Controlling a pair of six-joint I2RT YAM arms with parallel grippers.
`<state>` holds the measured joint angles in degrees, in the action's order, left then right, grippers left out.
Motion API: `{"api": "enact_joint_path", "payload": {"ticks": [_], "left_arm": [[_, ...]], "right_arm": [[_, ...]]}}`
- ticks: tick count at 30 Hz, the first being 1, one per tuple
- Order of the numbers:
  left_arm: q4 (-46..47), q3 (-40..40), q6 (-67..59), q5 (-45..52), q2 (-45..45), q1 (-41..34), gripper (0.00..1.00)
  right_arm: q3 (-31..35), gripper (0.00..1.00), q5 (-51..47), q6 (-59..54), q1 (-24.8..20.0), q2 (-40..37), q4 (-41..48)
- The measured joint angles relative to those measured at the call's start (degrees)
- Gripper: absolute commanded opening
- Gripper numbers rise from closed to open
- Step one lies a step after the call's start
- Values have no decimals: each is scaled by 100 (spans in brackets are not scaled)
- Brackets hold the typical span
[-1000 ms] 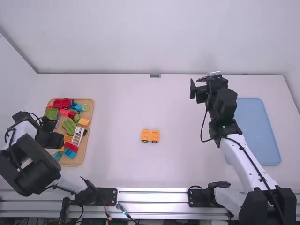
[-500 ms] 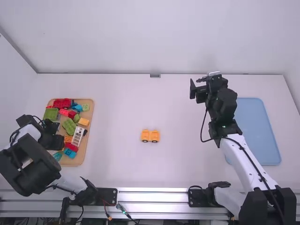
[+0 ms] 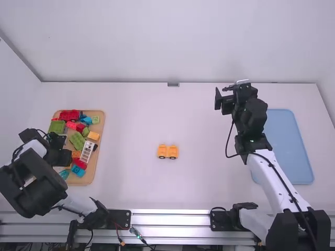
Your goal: Assemble lego blocks to make yellow taxi
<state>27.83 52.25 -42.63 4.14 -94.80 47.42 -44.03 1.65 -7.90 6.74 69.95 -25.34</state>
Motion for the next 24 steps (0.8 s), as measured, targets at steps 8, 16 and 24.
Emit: {"api": "enact_joint_path", "payload": {"ticks": [8, 16, 24], "left_arm": [[-28, 68, 212, -184, -452, 0, 55], [457, 186, 400, -334, -483, 0, 59], [898, 452, 994, -560, -555, 0, 78]], "right_arm": [[0, 99, 2, 0, 15, 0, 0], [0, 99, -2, 0, 17, 2, 0], [0, 99, 4, -15, 85, 0, -7]]}}
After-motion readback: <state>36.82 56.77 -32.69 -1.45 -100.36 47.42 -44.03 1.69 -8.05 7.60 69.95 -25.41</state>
